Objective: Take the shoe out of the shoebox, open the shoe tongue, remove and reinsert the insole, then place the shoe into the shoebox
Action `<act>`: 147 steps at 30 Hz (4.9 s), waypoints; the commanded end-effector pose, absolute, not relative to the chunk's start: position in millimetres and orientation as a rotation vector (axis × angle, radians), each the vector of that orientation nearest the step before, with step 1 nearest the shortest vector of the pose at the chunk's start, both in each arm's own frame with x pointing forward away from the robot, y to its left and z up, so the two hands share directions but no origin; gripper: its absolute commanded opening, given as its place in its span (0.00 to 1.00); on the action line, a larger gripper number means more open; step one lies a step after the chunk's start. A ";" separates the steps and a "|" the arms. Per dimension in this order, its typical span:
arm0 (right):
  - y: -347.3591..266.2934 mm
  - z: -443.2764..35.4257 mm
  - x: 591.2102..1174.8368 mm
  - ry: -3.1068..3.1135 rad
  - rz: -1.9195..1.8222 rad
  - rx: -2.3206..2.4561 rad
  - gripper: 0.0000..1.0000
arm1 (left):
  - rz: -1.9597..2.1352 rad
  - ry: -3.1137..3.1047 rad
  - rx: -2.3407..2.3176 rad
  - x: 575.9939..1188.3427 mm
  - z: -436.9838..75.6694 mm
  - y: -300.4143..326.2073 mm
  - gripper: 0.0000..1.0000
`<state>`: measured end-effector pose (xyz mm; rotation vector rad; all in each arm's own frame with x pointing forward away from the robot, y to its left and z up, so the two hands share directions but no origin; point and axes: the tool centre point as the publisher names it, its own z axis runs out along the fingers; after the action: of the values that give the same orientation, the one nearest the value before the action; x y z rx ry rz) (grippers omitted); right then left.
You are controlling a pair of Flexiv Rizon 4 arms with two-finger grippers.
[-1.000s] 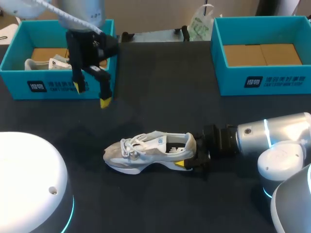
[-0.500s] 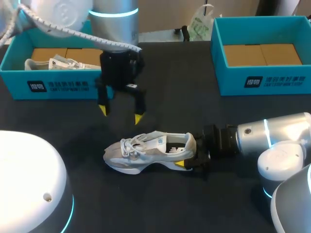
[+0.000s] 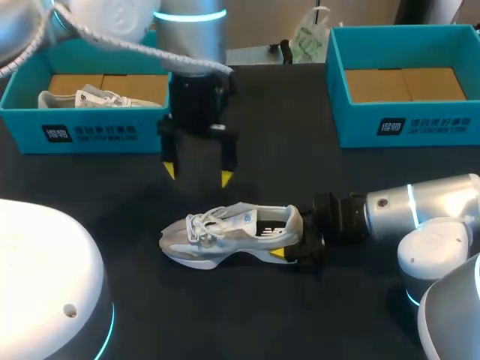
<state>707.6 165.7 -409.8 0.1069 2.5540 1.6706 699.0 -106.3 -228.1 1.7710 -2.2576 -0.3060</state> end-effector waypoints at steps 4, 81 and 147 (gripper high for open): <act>166.8 -407.7 707.3 2.562 1.661 0.108 0.00 | -0.321 -2.213 1.910 686.7 -259.7 -138.7 1.00; 166.8 -407.7 707.3 2.562 1.661 0.108 0.00 | -0.716 -2.246 2.313 681.6 -323.2 -149.1 0.36; 166.8 -407.7 707.3 2.562 1.661 0.108 0.00 | -0.158 -2.005 2.346 669.1 -357.8 -8.7 0.75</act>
<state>707.5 166.2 -409.3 0.1075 2.5560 1.6688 676.4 -16.5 -368.6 2.3459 -2.0040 -0.2000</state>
